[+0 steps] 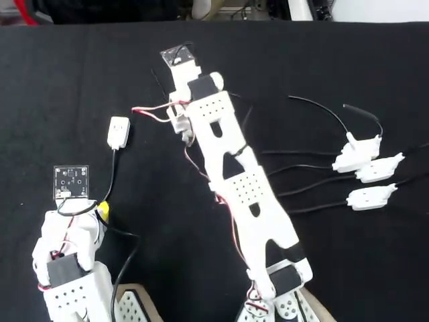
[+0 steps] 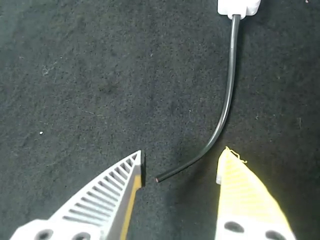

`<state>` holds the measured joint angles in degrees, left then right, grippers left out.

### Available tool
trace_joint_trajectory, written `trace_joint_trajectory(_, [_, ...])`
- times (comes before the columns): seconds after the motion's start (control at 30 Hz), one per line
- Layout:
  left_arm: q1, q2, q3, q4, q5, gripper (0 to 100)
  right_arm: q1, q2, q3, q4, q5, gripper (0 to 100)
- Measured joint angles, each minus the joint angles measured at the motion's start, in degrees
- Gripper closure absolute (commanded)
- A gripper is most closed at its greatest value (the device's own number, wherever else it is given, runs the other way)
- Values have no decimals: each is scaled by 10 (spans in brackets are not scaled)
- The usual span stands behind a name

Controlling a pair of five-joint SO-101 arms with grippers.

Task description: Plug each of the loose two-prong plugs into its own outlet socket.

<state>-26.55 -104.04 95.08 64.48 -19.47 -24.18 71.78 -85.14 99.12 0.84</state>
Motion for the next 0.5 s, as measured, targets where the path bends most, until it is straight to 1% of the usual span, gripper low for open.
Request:
trace_joint_trajectory(0.13, [0,0,0,0,0,758,1,-104,146,0,34,986])
trace_joint_trajectory(0.37, [0,0,0,0,0,758,10,-356,497,-2,93,986])
trace_joint_trajectory(0.5, [0,0,0,0,0,758,12,-474,694,-40,117,986])
